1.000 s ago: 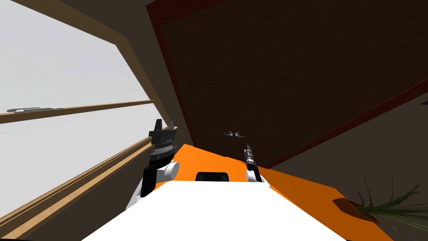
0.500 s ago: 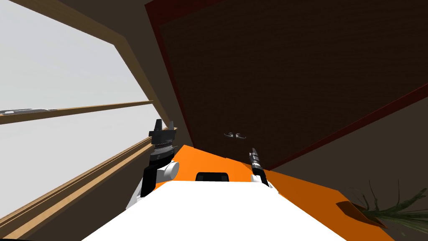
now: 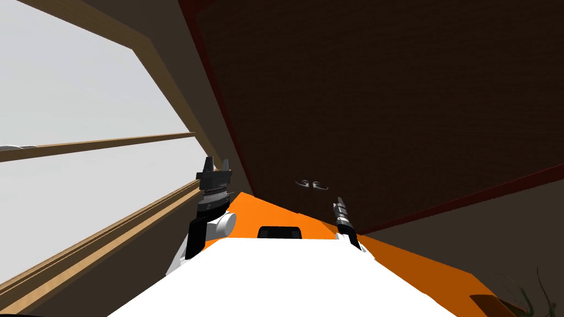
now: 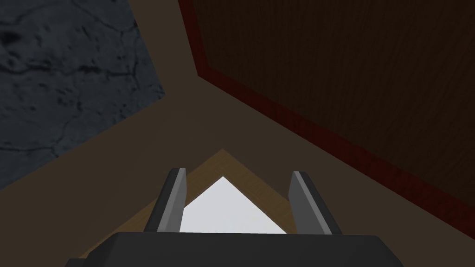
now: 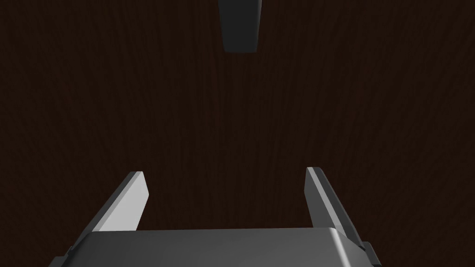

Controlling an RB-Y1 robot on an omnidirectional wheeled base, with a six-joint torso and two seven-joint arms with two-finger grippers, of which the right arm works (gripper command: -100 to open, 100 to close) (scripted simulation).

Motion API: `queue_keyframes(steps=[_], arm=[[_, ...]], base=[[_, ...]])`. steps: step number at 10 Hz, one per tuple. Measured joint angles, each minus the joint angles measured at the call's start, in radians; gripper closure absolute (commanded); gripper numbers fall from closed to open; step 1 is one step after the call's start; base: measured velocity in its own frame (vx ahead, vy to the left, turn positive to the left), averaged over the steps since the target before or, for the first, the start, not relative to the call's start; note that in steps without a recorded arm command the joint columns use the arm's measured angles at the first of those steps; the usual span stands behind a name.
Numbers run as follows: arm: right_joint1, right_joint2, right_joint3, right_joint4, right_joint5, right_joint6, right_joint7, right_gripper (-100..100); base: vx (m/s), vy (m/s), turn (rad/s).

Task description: Pull the door open

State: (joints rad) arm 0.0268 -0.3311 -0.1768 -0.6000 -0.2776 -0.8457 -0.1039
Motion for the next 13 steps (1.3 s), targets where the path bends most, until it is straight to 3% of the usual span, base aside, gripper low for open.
queue_keyframes(steps=[1, 2, 4, 5, 11, 12, 13], arm=[[-0.017, 0.009, 0.010, 0.009, 0.005, -0.009, -0.004, -100], [-0.056, 0.009, 0.026, 0.062, 0.013, -0.038, -0.020, -100], [-0.028, 0.030, 0.028, -0.014, 0.013, -0.007, -0.006, -100], [-0.027, 0.030, 0.028, -0.018, 0.013, -0.003, -0.004, 100], [-0.029, 0.031, 0.029, -0.014, 0.014, -0.007, -0.006, 100], [-0.038, 0.018, 0.029, 0.011, 0.015, -0.023, -0.014, 100], [-0.030, 0.012, 0.028, 0.004, 0.014, -0.026, -0.019, 100]], base=[[0.192, -0.026, 0.167], [0.137, 0.021, 0.061], [0.032, 0.019, -0.011], [0.000, 0.000, 0.000], [-0.018, 0.002, 0.007], [-0.168, 0.013, 0.030], [-0.162, 0.020, 0.051]])
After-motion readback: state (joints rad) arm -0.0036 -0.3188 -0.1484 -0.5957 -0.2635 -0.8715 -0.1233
